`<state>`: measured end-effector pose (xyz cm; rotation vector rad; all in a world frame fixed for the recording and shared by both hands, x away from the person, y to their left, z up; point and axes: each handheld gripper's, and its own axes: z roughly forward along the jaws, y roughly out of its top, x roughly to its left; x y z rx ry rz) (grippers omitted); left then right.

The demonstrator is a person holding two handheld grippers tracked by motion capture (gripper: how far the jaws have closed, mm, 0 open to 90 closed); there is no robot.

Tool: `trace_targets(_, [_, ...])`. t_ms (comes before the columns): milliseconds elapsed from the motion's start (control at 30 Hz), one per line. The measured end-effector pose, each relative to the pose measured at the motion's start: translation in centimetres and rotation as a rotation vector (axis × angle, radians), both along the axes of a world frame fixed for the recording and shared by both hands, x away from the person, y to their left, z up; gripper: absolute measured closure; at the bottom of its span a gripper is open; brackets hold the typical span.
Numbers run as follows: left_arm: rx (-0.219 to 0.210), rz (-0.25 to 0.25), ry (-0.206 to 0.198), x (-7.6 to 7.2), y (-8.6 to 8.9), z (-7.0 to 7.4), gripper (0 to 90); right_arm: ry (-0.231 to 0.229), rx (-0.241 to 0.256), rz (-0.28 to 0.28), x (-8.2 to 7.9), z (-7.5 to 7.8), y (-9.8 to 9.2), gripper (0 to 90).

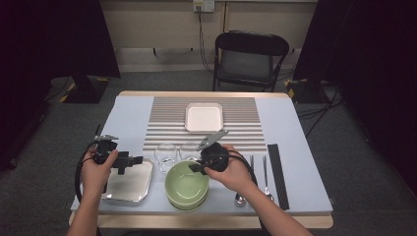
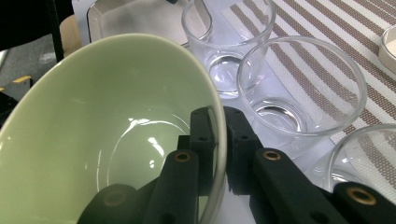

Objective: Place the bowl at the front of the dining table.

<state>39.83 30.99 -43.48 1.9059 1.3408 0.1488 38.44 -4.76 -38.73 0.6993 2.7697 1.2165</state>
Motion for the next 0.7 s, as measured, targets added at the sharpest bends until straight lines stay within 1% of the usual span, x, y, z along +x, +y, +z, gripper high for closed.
trace_targets(67, [0.000, -0.002, -0.001, 0.0, 0.0, 0.0, 21.9, 0.007, 0.001, -0.002, 0.1, 0.2, -0.1, 83.5])
trace_targets(133, [0.000, 0.000, -0.005, 0.0, -0.1, 0.0, 21.9, 0.030, 0.019, -0.005, 0.2, 0.4, -0.3, 83.6])
trace_targets(200, [0.000, 0.002, -0.005, 0.0, -0.1, 0.0, 21.9, 0.039, 0.030, 0.002, 0.3, 0.6, -0.5, 83.5])
trace_targets(333, [0.001, 0.001, -0.004, 0.0, -0.1, -0.1, 21.9, 0.037, 0.027, 0.001, 0.3, 1.2, -0.6, 83.5])
trace_targets(367, [0.003, 0.003, -0.002, 0.0, -0.1, -0.1, 21.8, 0.045, 0.032, -0.001, 0.3, 1.3, -0.7, 83.5])
trace_targets(567, [-0.003, -0.003, 0.000, 0.0, -0.1, -0.1, 21.8, 0.052, 0.044, -0.011, 0.7, 2.0, -0.9, 83.4])
trace_targets(700, [-0.002, 0.003, -0.010, 0.0, -0.1, -0.1, 21.9, 0.057, 0.056, -0.021, 1.0, 2.5, -1.1, 83.5])
